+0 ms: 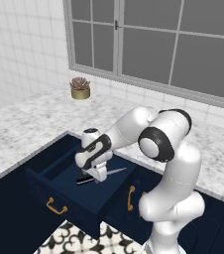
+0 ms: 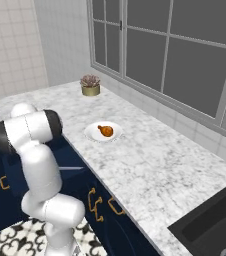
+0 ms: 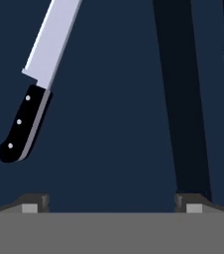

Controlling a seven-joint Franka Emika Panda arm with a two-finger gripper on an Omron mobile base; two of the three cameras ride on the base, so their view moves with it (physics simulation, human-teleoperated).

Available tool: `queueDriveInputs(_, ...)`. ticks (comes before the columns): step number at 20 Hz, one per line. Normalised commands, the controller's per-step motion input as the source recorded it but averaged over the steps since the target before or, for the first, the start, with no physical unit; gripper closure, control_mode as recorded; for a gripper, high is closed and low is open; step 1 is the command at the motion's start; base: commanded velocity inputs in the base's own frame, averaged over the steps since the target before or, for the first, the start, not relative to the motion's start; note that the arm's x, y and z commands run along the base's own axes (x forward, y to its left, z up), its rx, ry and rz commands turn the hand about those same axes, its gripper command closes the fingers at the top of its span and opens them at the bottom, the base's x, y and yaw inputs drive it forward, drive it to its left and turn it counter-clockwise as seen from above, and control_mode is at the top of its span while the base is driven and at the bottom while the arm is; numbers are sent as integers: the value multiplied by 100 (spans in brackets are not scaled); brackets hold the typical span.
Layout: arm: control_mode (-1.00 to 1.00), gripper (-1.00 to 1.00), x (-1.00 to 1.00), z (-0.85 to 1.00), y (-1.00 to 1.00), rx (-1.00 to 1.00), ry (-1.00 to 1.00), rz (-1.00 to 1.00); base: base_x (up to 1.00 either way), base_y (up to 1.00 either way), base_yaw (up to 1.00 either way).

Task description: Pick up the knife from the drawer and place it on the cutting board. Then place the meat from the plate to the cutting board.

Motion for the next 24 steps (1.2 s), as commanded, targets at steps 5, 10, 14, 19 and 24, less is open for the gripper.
queueDriveInputs(5,-100,-100,12,-41,0,0,0,0,0,0,0)
queueDriveInputs(10,-100,-100,20,-30,0,0,0,-1,0,0,0)
queueDriveInputs(14,-100,-100,25,-35,0,0,0,-1,0,0,0)
queueDriveInputs(19,-100,-100,27,-7,0,0,-1,-4,0,0,0)
queueDriveInputs(24,-100,-100,23,6,1,0,-4,-4,0,0,0)
